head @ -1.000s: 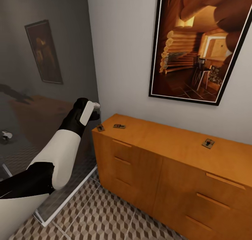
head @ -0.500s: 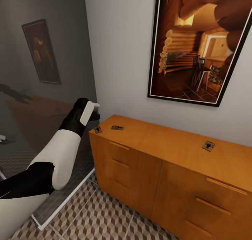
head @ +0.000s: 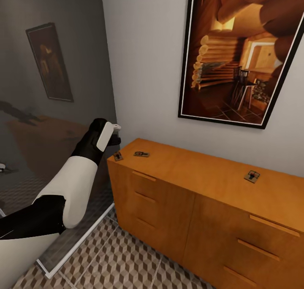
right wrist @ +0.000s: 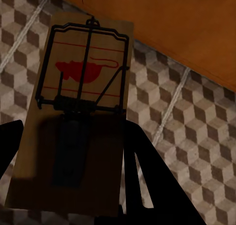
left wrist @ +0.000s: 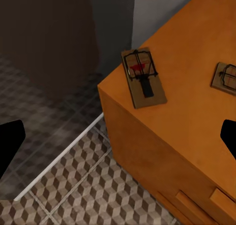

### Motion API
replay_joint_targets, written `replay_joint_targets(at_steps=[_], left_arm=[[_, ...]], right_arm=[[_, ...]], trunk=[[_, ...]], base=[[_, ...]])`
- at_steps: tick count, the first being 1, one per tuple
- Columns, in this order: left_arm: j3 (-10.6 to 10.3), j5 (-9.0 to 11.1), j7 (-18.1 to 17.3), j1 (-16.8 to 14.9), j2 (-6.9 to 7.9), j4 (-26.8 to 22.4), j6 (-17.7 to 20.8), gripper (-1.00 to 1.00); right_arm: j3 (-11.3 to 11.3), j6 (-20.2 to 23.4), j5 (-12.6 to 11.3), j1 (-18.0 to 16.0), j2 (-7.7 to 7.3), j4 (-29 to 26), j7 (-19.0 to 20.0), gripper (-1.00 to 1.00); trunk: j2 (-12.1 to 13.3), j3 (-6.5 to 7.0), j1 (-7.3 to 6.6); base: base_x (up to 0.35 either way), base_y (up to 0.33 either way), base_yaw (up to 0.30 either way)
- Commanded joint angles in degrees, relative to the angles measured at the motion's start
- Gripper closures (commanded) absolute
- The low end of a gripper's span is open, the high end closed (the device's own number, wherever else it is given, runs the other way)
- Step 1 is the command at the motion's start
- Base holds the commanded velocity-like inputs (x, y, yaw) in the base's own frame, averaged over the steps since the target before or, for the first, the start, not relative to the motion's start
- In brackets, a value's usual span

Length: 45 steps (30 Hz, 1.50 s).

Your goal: Take the four mousetraps from the cabinet in the bathroom and place them on the bathroom floor. Make sure all four end up on the same floor surface, and ensure that at least two of them are either under or directly next to the same bathroom sink.

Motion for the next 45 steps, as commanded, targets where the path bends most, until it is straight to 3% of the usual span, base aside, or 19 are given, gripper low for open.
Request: replay_joint_targets(at_steps=[1, 12, 18, 22, 27, 45], left_arm=[[0.2, 0.6, 0.5, 0.0, -0.05, -0.1, 0.1, -1.0], [0.2, 0.6, 0.5, 0.0, -0.05, -0.4, 0.0, -1.0], [0.2, 0.6, 0.5, 0.0, -0.01, -0.3, 0.0, -1.0], [0.2, 0.6, 0.5, 0.0, 0.03, -0.2, 0.0, -1.0], [0.2, 0.5, 0.5, 0.0, 0.04, -0.1, 0.0, -1.0], [0.2, 0.5, 0.5, 0.0, 0.04, -0.1, 0.1, -1.0]], right_arm=[[0.2, -0.2, 0.0, 0.0, 0.01, 0.1, -0.1, 1.0], [0.2, 0.7, 0.0, 0.0, 0.07, 0.1, -0.1, 1.0], [0.2, 7.6, -0.1, 2.1, 0.33, 0.3, 1.0, 1.0], [0.1, 12.4, -0.1, 4.4, 0.06, 0.3, 5.7, 1.0], [0.1, 15.6, -0.1, 5.4, -0.38, 0.3, 7.3, 1.0], [0.1, 16.0, 0.0, 5.8, -0.69, 0.2, 7.7, 1.0]], trunk=[[0.0, -0.09, 0.0], [0.0, -0.91, 0.0], [0.0, -1.22, 0.0], [0.0, -1.26, 0.0], [0.0, -1.27, 0.0], [0.0, -1.31, 0.0]], base=[[0.0, 0.0, 0.0], [0.0, 0.0, 0.0], [0.0, 0.0, 0.0], [0.0, 0.0, 0.0], [0.0, 0.0, 0.0], [0.0, 0.0, 0.0]])
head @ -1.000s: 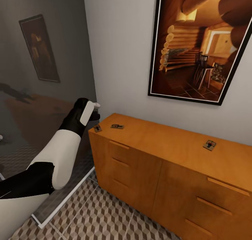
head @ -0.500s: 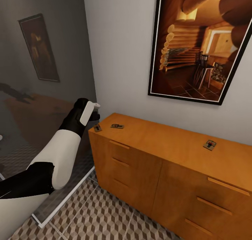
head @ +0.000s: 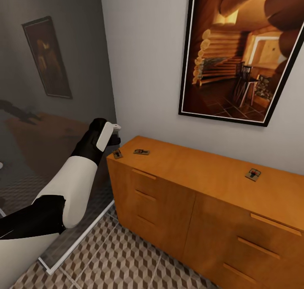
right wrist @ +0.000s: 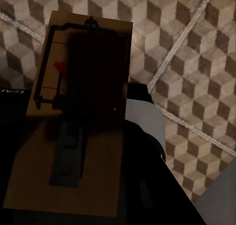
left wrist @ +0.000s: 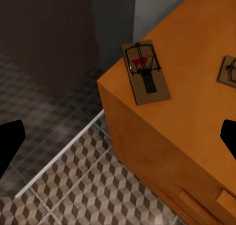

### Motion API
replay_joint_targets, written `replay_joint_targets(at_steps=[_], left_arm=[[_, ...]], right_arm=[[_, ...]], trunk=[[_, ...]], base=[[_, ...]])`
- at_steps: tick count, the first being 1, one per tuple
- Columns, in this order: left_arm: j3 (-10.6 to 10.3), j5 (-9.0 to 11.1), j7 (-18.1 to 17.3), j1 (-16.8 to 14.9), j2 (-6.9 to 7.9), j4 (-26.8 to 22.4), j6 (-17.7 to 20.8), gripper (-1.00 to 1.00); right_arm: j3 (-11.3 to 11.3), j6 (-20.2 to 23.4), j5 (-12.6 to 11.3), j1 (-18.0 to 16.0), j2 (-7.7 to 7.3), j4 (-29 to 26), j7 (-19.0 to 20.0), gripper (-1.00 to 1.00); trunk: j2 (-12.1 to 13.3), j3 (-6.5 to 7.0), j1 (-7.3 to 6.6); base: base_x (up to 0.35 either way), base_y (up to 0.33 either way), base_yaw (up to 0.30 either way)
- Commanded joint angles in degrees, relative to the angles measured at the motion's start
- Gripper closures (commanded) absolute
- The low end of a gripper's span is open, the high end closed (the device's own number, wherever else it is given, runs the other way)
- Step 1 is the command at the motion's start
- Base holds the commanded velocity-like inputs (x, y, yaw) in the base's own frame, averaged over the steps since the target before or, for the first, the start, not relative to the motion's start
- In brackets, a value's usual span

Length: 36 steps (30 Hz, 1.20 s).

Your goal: Take the four mousetraps from the cabinet in the bathroom and place them on the bathroom floor. Make sure all four end up on the same floor surface, and ensure that at least two of them are either under or directly next to the same bathroom sink.

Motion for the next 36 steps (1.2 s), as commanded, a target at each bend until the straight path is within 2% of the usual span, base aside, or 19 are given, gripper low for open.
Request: replay_joint_targets(at_steps=[1, 11, 21, 23, 27, 29, 36], left_arm=[[0.2, 0.6, 0.5, 0.0, -0.05, 0.0, 0.1, -1.0], [0.2, 0.6, 0.5, 0.0, -0.05, 0.0, 0.1, -1.0], [0.0, 0.6, 0.5, 0.0, -0.05, -0.2, 0.1, -1.0], [-0.6, 0.6, 0.5, 0.0, -0.07, -0.3, 0.1, -1.0], [-5.2, 0.6, 0.5, 0.0, -0.07, -0.4, 0.1, -1.0], [-6.4, 0.6, 0.5, 0.0, -0.06, -0.4, 0.1, -1.0], [-7.4, 0.7, 0.5, 0.0, -0.05, -0.6, 0.2, -1.0]], right_arm=[[0.1, -0.2, 0.0, 0.0, 0.0, 0.0, 0.1, 1.0], [0.2, -0.2, 0.0, 0.0, 0.02, 0.0, 0.1, 1.0], [0.2, -0.3, 0.0, 0.0, 0.08, 0.0, 0.2, 1.0], [0.2, -0.3, 0.0, 0.0, 0.13, 0.0, 0.2, 1.0], [0.2, -0.3, 0.0, 0.0, 0.17, 0.0, 0.2, 1.0], [0.2, -0.3, 0.0, 0.0, 0.17, 0.0, 0.2, 1.0], [0.2, -0.3, 0.0, 0.0, 0.17, 0.1, 0.2, 1.0]], trunk=[[0.0, -0.11, 0.0], [0.0, -0.94, 0.0], [0.0, -1.85, 0.0], [0.0, -2.03, 0.0], [0.0, -2.36, 0.0], [0.0, -2.53, 0.0], [0.0, -2.99, 0.0]], base=[[0.0, 0.0, 0.0], [0.011, 0.0, 0.0], [0.166, 0.0, 0.0], [0.107, 0.0, 0.0], [0.035, 0.0, 0.0], [0.01, 0.0, 0.0], [0.002, 0.0, 0.0]])
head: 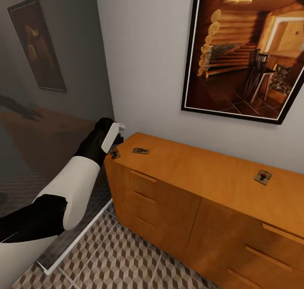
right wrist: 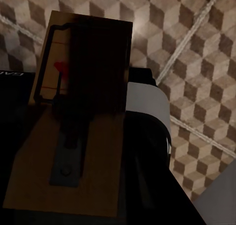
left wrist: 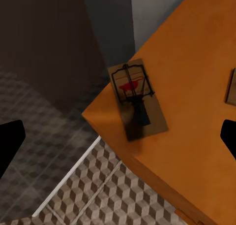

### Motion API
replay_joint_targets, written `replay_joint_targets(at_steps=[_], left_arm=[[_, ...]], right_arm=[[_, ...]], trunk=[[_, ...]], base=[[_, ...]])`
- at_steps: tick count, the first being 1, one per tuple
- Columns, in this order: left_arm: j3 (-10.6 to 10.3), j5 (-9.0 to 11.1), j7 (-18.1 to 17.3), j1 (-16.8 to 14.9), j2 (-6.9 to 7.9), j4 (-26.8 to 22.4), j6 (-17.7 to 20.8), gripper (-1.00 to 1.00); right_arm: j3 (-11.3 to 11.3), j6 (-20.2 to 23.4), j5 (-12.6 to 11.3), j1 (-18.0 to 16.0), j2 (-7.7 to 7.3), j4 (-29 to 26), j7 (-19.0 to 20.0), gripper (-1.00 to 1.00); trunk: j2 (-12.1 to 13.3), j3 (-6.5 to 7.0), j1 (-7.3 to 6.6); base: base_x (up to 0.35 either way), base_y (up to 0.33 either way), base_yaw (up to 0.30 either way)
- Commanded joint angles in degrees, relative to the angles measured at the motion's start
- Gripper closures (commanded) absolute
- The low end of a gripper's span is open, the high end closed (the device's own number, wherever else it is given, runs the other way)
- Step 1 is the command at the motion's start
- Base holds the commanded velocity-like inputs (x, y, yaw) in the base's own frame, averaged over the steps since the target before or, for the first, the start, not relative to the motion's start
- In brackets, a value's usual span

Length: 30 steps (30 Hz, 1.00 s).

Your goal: Take the four mousetraps from the cabinet in the bathroom and place them on the bathroom floor. Make sure all four end up on the same floor surface, and ensure that at least two of them are either under or directly next to the same bathroom sink.

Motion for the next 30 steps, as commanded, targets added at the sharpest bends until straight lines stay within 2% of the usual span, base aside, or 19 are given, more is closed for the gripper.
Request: replay_joint_targets(at_steps=[1, 12, 18, 24, 30], left_arm=[[-0.2, 0.6, 0.6, 0.0, 0.03, -0.1, 0.1, -1.0], [0.1, 0.8, 0.5, 0.0, 0.11, -0.2, 0.2, -1.0], [1.4, 2.1, 0.4, 0.0, 0.12, -1.9, 0.2, -1.0], [1.5, 3.4, 0.3, 0.0, 0.12, -4.5, 0.3, -1.0], [1.5, 3.6, 0.3, 0.0, 0.12, -4.8, 0.3, -1.0]], right_arm=[[0.1, -0.2, 0.0, 0.0, 0.0, 0.0, 0.1, 1.0], [0.1, -0.2, 0.0, 0.0, 0.0, 0.0, 0.1, 1.0], [0.1, -0.2, 0.0, 0.0, 0.0, 0.1, 0.1, 1.0], [0.1, -0.2, 0.0, 0.0, 0.0, 0.1, 0.1, 1.0], [0.1, -0.2, 0.0, 0.0, 0.0, 0.1, 0.1, 1.0]], trunk=[[0.0, -0.11, 0.0], [0.0, -0.63, 0.0], [0.0, -0.88, 0.0], [0.0, -1.1, 0.0], [0.0, -1.32, 0.0]], base=[[0.0, 0.0, 0.0], [0.0, 0.0, 0.0], [0.0, 0.0, 0.0], [0.0, 0.0, 0.0], [0.0, 0.0, 0.0]])
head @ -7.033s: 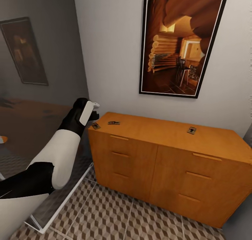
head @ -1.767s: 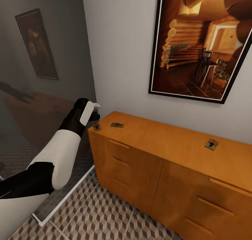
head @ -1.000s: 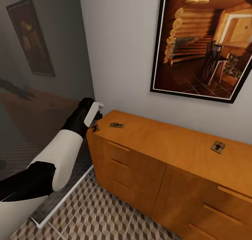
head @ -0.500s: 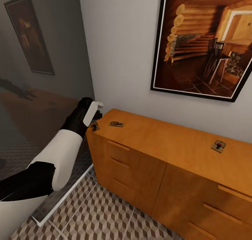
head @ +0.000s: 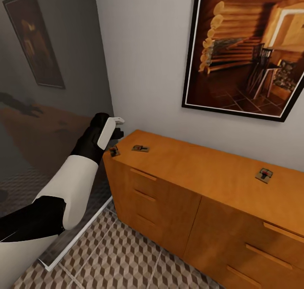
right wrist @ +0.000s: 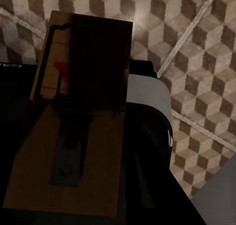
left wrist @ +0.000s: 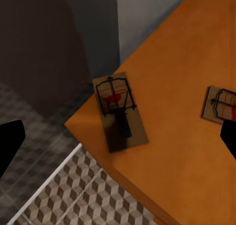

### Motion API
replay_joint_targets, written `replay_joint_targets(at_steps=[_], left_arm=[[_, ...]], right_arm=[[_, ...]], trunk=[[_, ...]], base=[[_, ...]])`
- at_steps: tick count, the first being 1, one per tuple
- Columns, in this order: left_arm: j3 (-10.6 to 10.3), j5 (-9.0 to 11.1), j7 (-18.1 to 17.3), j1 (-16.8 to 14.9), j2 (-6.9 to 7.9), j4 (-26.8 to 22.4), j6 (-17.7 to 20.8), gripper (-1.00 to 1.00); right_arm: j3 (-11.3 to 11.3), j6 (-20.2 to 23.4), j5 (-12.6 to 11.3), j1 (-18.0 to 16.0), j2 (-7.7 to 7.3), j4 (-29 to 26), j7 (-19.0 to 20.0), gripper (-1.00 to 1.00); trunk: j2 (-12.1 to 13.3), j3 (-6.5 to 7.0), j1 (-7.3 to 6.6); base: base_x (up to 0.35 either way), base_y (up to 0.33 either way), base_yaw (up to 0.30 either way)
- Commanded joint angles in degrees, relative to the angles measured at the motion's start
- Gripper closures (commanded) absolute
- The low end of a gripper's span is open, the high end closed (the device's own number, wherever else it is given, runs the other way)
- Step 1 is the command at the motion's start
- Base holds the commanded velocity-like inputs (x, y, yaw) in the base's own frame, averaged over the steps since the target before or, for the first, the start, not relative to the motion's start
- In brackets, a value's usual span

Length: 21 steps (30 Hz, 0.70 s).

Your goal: Take the four mousetraps from the cabinet in the bathroom and place them on the bathroom floor. Make sure all four end up on the same floor surface, and ensure that at least two of them are either under or directly next to the same bathroom sink.

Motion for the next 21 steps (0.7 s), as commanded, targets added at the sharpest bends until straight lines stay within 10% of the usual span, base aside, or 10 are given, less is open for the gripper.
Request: replay_joint_targets(at_steps=[1, 21], left_arm=[[-0.1, 0.6, 0.6, 0.0, 0.02, 0.0, 0.1, -1.0], [-0.1, 0.6, 0.6, 0.0, 0.11, -0.1, 0.1, -1.0]], right_arm=[[0.1, -0.2, 0.0, 0.0, 0.0, 0.0, 0.1, 1.0], [0.1, -0.2, 0.0, 0.0, 0.09, 0.1, 0.1, 1.0]], trunk=[[0.0, -0.09, 0.0], [0.0, -1.09, 0.0]], base=[[0.0, 0.0, 0.0], [0.0, 0.0, 0.0]])
